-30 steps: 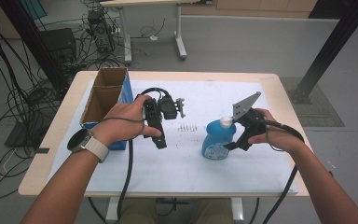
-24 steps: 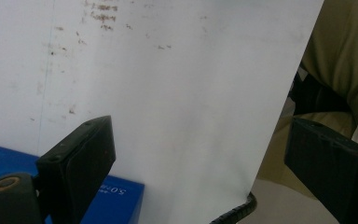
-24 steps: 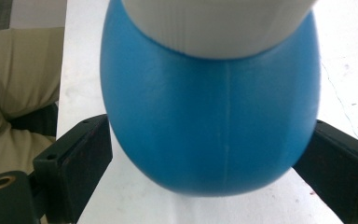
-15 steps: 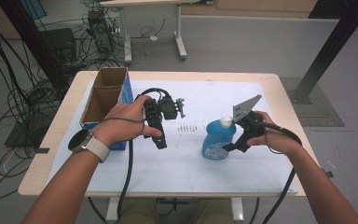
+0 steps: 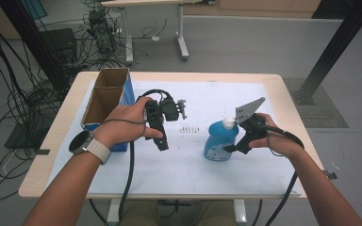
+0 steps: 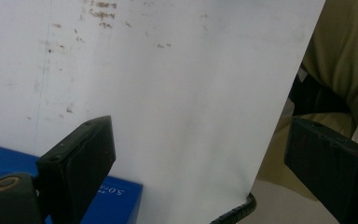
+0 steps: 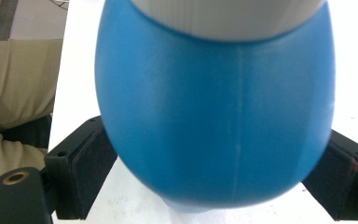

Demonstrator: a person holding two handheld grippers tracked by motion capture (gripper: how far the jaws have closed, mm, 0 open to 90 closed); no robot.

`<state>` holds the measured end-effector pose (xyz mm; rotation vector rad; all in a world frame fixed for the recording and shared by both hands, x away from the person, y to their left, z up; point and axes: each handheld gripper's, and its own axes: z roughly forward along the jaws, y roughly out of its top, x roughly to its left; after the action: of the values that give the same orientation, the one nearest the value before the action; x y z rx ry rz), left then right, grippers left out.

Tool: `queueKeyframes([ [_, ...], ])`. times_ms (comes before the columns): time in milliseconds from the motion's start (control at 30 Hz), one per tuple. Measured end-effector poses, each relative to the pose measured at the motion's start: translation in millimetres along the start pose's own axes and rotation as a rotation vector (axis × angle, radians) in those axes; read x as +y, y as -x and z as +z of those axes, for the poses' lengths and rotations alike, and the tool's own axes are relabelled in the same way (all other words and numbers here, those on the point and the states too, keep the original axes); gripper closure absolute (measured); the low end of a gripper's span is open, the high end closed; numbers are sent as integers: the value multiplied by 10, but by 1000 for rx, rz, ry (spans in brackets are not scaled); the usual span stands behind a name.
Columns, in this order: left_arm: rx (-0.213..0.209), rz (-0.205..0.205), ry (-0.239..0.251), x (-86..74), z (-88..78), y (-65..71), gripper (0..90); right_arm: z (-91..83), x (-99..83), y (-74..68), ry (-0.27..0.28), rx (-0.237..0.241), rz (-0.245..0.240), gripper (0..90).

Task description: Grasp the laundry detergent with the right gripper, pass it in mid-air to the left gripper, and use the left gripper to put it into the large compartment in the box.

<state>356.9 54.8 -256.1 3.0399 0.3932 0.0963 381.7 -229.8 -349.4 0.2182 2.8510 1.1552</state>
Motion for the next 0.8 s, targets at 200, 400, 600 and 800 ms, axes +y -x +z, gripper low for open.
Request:
queueKeyframes([
  [200, 0, -7, 3, -8, 10, -3, 92, 10, -21, 0, 15, -4, -10, 131],
  [400, -2, -5, 0, 3, 18, -12, 92, 31, -60, -5, 34, -12, -7, 129],
  [600, -2, -12, 5, 6, 25, -11, 92, 51, -82, -6, 42, -18, -11, 130],
  [800, -4, -11, -3, -4, 31, -17, 93, 62, -98, -3, 60, -30, -11, 134],
])
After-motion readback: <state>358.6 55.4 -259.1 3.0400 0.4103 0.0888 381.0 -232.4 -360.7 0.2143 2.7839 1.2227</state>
